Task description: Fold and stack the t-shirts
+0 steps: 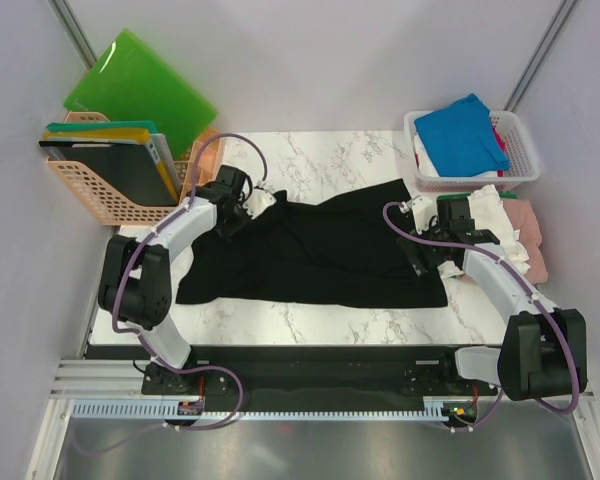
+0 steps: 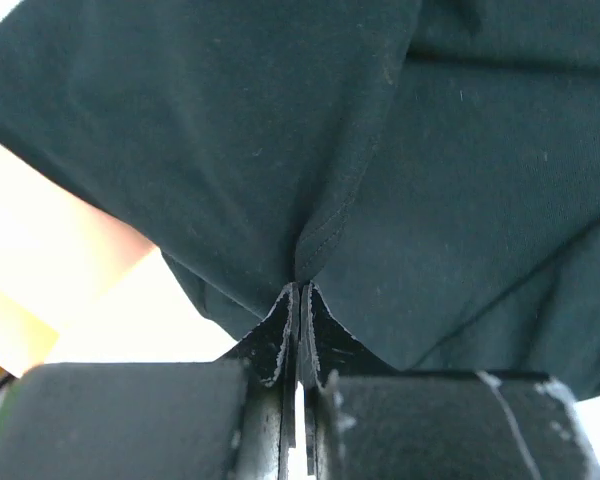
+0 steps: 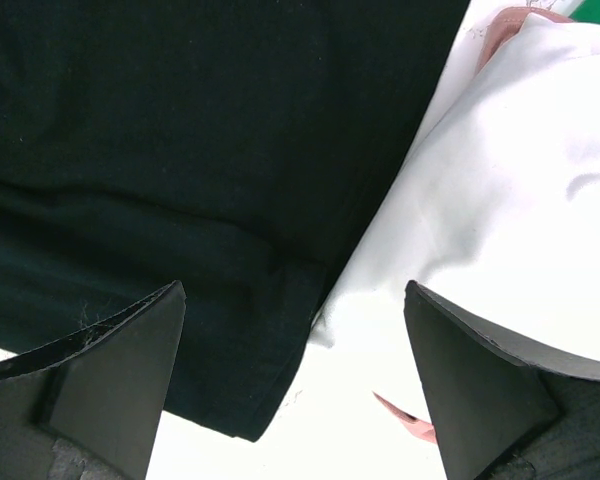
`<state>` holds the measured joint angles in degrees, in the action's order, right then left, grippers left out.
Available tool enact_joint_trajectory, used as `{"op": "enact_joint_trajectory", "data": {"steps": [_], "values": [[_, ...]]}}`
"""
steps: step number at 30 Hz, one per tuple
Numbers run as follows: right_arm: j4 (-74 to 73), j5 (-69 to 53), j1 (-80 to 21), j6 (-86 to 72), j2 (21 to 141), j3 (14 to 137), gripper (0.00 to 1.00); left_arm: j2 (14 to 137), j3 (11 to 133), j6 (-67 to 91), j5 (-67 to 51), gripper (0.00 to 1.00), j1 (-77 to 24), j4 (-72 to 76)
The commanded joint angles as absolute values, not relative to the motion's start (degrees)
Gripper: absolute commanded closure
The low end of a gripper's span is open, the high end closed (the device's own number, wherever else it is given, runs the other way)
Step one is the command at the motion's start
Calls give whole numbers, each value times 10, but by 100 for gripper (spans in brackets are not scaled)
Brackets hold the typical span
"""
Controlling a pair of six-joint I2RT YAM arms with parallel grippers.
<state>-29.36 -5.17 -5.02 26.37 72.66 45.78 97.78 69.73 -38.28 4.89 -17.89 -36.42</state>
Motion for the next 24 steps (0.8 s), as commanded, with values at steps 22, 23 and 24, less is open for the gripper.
{"op": "enact_joint_trajectory", "data": {"steps": [22,23,24], "values": [[-294,-62,-50,272,720,457,2,933,881,-398,27,98,-121,-420],[-294,-62,-50,272,721,457,2,931,883,-397,27,98,-120,-424],[-294,-61,-49,272,722,457,2,926,882,-396,26,98,-120,-429]]}}
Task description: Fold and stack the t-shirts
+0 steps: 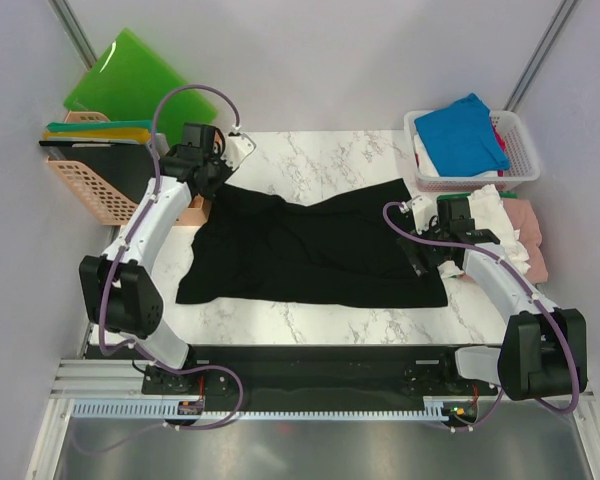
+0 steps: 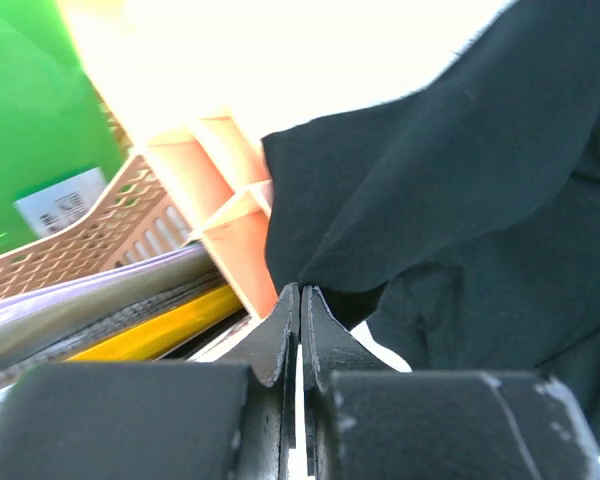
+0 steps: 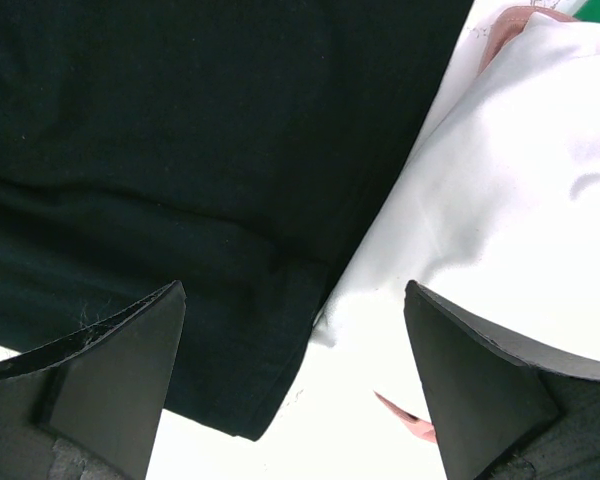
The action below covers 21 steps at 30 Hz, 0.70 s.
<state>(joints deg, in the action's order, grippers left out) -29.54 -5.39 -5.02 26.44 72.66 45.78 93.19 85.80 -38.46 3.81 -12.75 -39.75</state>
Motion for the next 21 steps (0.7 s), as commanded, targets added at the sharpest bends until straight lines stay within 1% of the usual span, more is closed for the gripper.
{"op": "enact_joint_trajectory", "data": {"steps": [1,8,11,14,21], "values": [[-294,-61,-50,272,722,457,2,911,873,-395,24,98,-120,-435],[-294,-62,-50,273,723,459,2,842,798,-373,7,98,-120,-440],[-295,-62,-51,273,727,459,2,838,783,-366,2,98,-120,-440],[-296,-61,-51,274,729,459,2,857,781,-362,2,98,-120,-439],[-294,-55,-52,276,733,458,2,942,811,-346,-27,98,-121,-418]]}}
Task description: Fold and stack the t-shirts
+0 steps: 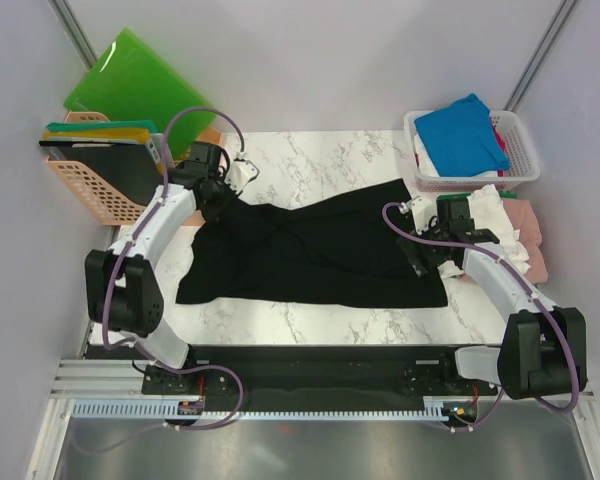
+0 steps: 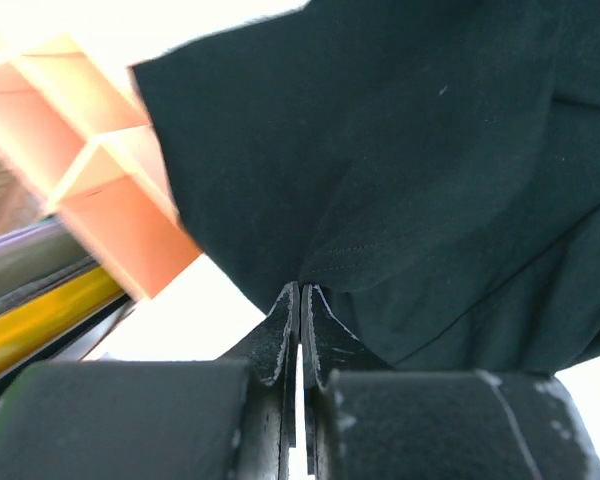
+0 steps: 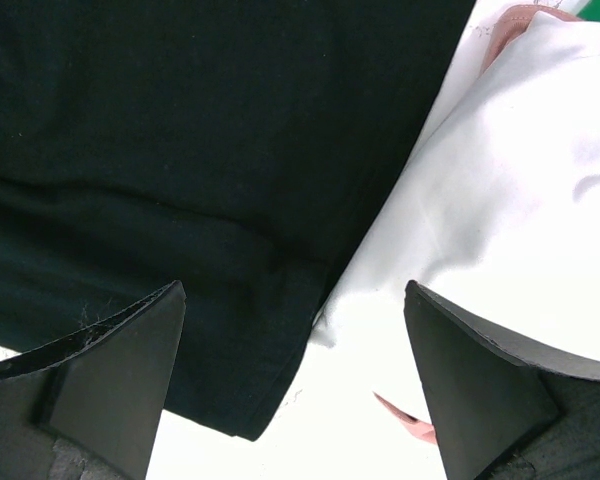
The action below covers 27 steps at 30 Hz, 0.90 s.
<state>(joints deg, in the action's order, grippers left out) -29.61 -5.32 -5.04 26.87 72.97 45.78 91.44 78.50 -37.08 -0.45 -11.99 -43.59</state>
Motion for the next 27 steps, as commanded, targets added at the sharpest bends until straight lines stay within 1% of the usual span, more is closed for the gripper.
{"op": "enact_joint_trajectory", "data": {"steps": [1,7,16,23,27], "values": [[-295,-55,-51,276,734,458,2,960,817,-345,-27,98,-122,-416],[-295,-52,-51,277,744,461,2,1027,858,-339,-23,98,-127,-396],[-295,-48,-54,273,750,461,2,1097,932,-326,-6,98,-127,-356],[-297,-54,-58,271,747,461,2,1175,1009,-304,18,98,-127,-330],[-298,-54,-58,272,751,461,2,1223,1079,-300,33,98,-127,-322]]}}
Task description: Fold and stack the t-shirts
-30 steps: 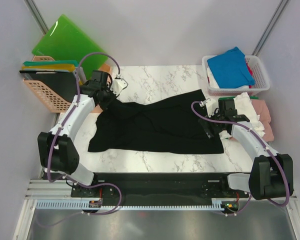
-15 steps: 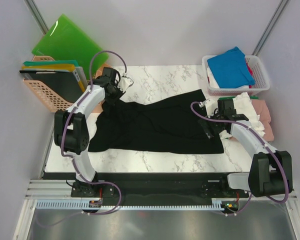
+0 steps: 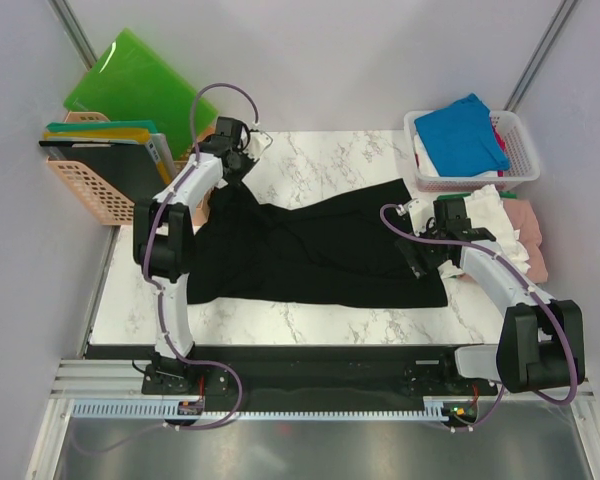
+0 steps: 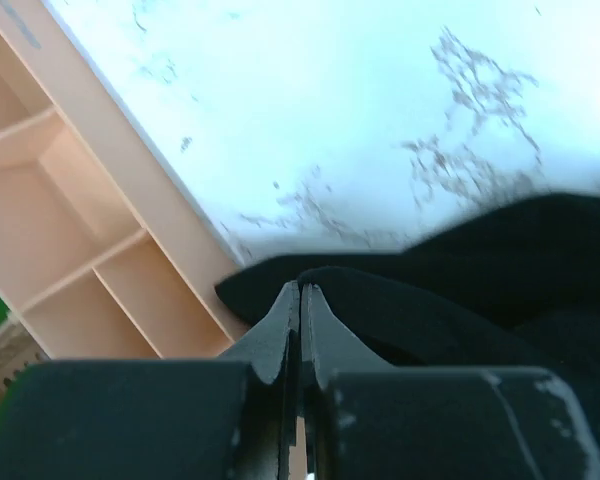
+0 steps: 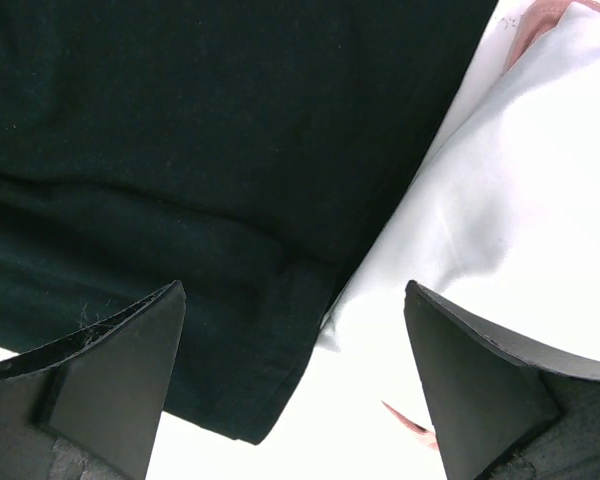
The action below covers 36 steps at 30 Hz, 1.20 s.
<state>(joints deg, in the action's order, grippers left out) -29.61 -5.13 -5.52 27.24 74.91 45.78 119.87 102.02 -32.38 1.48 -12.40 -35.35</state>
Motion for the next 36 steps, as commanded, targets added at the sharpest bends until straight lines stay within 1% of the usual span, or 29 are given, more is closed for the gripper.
{"op": "enact_joint_trajectory", "data": {"steps": [1,4,5,6,7,9,10,15,21,25,29,32,36], "values": [[-298,-54,-58,271,751,461,2,1242,1091,-303,37,98,-127,-322],[-299,-55,-60,271,752,461,2,1263,1125,-310,58,98,-127,-320],[-300,-56,-60,270,751,461,2,1270,1128,-312,66,92,-127,-319],[-300,-55,-60,270,751,461,2,1268,1129,-315,68,73,-127,-318],[-300,-56,-60,270,751,461,2,1266,1125,-317,68,63,-126,-315],[-300,-55,-60,271,752,461,2,1242,1103,-317,69,52,-126,-307],[-300,-55,-61,271,753,461,2,1229,1093,-320,66,50,-126,-302],[-301,-51,-66,272,761,461,2,1145,1009,-329,43,47,-127,-298],[-301,-42,-76,272,767,462,2,1085,922,-325,2,48,-133,-309],[-301,-39,-80,272,770,462,2,1073,896,-327,-25,48,-138,-316],[-301,-39,-81,272,769,462,2,1060,844,-366,-78,45,-153,-330],[-301,-40,-83,271,773,464,2,1076,829,-399,-75,45,-156,-331],[-301,-39,-83,269,775,464,2,1097,838,-423,-73,45,-157,-330]]}}
